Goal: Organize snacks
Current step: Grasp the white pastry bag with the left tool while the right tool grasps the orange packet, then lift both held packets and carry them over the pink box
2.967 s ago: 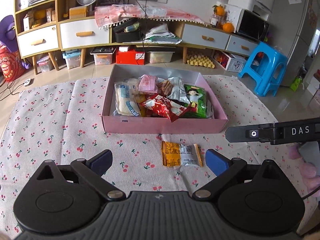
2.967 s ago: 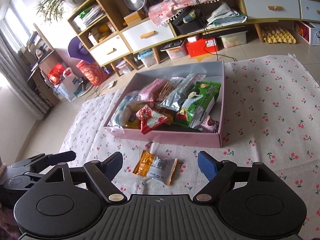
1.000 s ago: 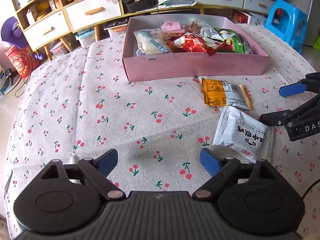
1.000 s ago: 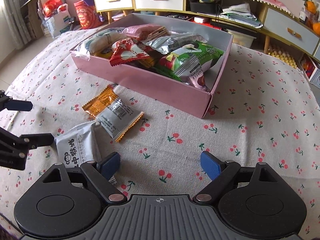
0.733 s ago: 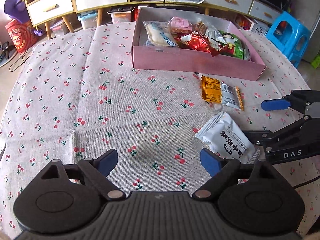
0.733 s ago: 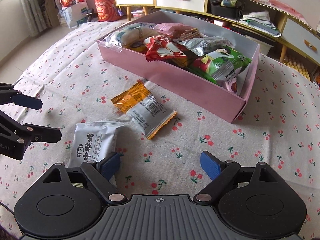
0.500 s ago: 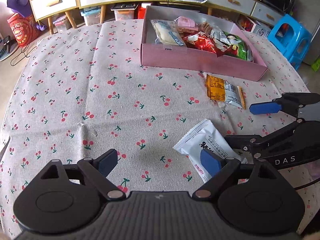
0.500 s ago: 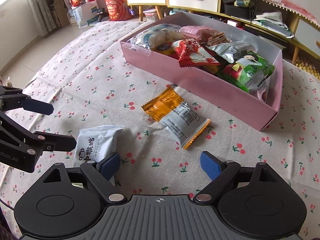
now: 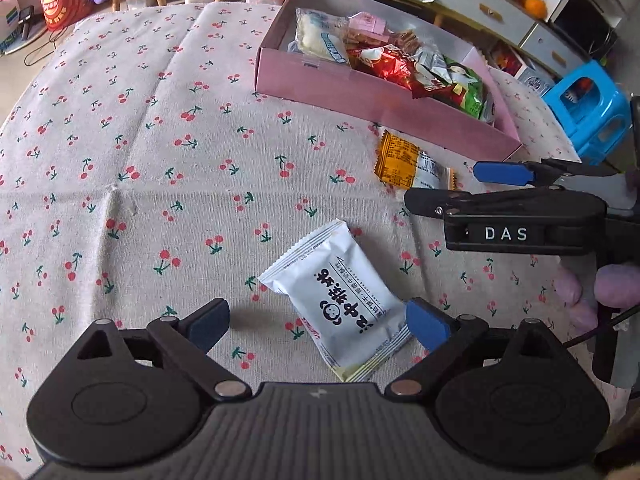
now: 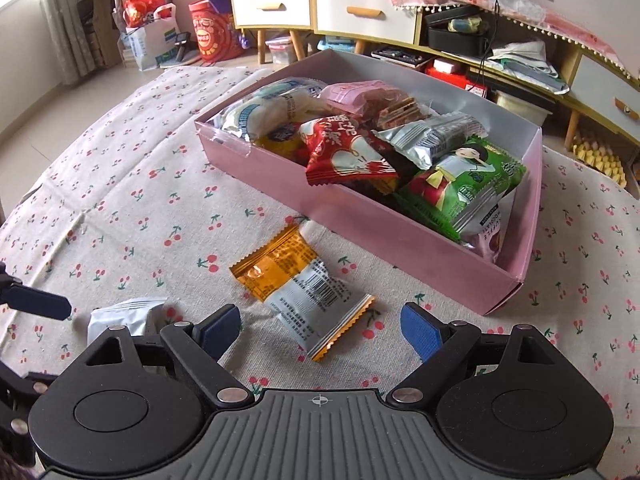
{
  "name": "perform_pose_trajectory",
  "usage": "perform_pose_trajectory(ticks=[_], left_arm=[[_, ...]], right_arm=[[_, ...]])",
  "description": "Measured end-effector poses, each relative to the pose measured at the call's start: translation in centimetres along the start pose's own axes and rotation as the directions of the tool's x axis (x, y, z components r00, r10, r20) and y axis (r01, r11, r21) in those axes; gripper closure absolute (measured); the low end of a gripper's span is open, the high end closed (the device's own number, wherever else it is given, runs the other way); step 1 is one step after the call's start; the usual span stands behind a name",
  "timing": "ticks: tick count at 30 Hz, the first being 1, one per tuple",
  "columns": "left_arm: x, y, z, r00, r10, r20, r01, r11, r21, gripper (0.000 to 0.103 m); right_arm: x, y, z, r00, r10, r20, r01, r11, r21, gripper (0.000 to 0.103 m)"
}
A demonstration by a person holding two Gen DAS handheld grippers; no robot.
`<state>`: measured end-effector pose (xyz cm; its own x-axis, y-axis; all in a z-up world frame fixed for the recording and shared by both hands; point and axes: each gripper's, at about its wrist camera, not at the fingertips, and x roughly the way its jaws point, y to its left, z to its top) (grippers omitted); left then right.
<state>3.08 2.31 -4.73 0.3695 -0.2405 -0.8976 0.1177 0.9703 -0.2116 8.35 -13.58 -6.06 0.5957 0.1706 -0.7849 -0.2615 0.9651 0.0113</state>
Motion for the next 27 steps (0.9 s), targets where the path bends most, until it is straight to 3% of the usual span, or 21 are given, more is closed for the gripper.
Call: perform_pose_trajectory(ticks=[4, 10, 15, 17, 19, 27], left_arm=[[0.5, -1.1, -0.4, 0.997, 0.077, 0.022, -0.076, 0.996, -0.037, 0.008], [0.7, -1.7, -0.5, 0.990, 0.126, 0.056, -0.123, 0.991, -0.052, 0.009], [0.6, -2.0, -0.6, 0.987, 0.133, 0.092, -0.133, 0.991, -0.006, 0.029], [0.5, -1.9, -0.4, 0.987, 0.124, 0.100, -0.125, 0.992, 0.010, 0.038], [0.5, -1.6, 0.0, 0.989, 0.105, 0.105, -0.107, 0.994, 0.018, 0.045], [0.0, 0.7, 1.2, 0.995, 0.031, 0.099, -0.030, 0.999, -0.012, 0.060]], right_arm=[[0.5, -0.7, 0.4, 1.000, 0.015, 0.011, -0.015, 1.000, -0.016, 0.014], [1.4, 0.8, 0.3, 1.000, 0.016, 0.004, -0.015, 0.992, -0.126, 0.015], [1.2, 1.6, 0.3, 0.999, -0.005, 0.033, 0.011, 0.987, -0.163, 0.023], [1.2, 1.2, 0.6, 1.000, 0.009, 0.029, -0.004, 0.989, -0.145, 0.043], [1.0, 0.9, 0.7, 1.000, 0.018, 0.023, -0.015, 0.992, -0.124, 0.051], [0.3, 0.0, 0.2, 1.000, 0.017, -0.019, -0.018, 0.998, -0.063, 0.055]])
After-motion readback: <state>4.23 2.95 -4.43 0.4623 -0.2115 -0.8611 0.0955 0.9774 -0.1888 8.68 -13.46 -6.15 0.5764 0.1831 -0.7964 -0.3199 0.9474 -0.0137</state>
